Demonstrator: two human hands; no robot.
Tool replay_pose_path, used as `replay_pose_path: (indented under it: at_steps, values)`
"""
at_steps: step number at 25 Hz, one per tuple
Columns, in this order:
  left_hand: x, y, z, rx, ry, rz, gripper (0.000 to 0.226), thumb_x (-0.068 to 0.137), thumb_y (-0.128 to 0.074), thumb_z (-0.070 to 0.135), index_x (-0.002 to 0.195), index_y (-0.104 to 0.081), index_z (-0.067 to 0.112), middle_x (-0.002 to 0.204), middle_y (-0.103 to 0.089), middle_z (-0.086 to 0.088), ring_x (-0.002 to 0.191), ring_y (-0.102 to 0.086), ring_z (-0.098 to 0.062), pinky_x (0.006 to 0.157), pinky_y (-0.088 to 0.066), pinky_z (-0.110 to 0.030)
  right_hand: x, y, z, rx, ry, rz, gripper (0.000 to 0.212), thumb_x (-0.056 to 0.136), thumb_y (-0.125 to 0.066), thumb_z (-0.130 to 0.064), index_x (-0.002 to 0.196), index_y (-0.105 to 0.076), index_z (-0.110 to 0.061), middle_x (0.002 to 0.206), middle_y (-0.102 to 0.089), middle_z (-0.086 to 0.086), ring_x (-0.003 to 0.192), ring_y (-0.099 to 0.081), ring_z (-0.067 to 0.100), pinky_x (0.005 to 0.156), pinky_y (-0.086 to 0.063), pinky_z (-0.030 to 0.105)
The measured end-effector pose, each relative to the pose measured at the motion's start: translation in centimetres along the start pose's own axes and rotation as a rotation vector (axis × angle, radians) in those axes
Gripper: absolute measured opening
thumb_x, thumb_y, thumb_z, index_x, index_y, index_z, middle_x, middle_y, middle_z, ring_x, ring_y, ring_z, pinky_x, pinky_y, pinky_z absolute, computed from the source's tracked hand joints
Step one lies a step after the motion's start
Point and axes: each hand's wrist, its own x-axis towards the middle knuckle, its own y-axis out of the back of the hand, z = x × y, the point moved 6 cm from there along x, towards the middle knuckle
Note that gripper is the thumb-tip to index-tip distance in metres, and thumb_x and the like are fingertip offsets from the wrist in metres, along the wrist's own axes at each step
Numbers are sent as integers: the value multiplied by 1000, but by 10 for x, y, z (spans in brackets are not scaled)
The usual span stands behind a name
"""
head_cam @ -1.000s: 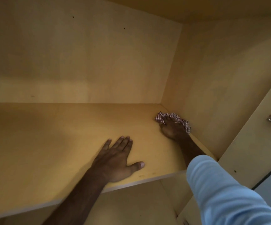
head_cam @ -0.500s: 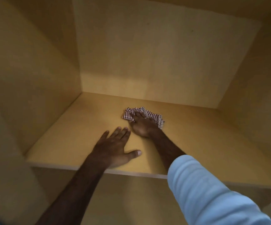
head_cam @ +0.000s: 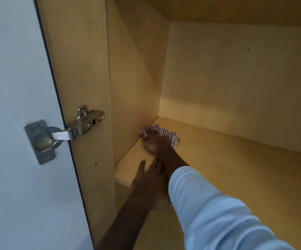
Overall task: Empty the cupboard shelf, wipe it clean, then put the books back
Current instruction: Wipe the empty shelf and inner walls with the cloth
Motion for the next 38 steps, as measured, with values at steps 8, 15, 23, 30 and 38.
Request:
replay_pose_path:
  at_steps: [8, 15, 23, 30, 38]
  values:
    - [-4, 3, 10, 35, 23, -31, 104, 73, -12, 74, 161, 0, 19, 169, -3, -8, 155, 7, -29, 121, -3, -62, -42, 5, -18, 1200, -150, -88, 55, 108, -38, -40, 147, -45, -2, 149, -51, 16, 132, -53, 32, 103, -49, 39]
    - [-15, -6, 66, 24, -65, 81, 92, 80, -3, 62, 161, -4, 17, 169, -2, -8, 156, 8, -25, 125, 0, -48, -90, 25, 50, 2290, -186, 352, 55, 109, -32, -41, 136, -55, 2, 133, -62, 23, 123, -59, 39, 110, -42, 55]
    - [-7, -3, 210, -93, -480, 226, 103, 78, 1, 74, 159, -19, 13, 169, -12, -4, 156, -1, -15, 126, -2, -45, -271, 70, 228, 1972, -255, 1053, 39, 102, -54, -20, 135, -55, 0, 131, -64, 25, 120, -62, 44, 102, -46, 66]
    - [-7, -19, 252, -19, -484, 238, 102, 84, -2, 85, 161, -7, 19, 169, -1, -4, 156, 4, -19, 123, -5, -54, -453, 135, 391, 60, -719, 1197, 60, 95, -51, -6, 151, -45, -25, 158, -41, 8, 149, -33, 31, 116, -35, 56]
    - [-5, -29, 244, 36, -420, 269, 86, 89, -27, 74, 151, -44, 17, 156, -42, -3, 143, -43, -20, 112, -38, -51, -454, 72, 471, -163, -955, 366, 68, 89, -6, -64, 152, -27, -48, 167, -20, -10, 155, -13, 23, 124, -7, 56]
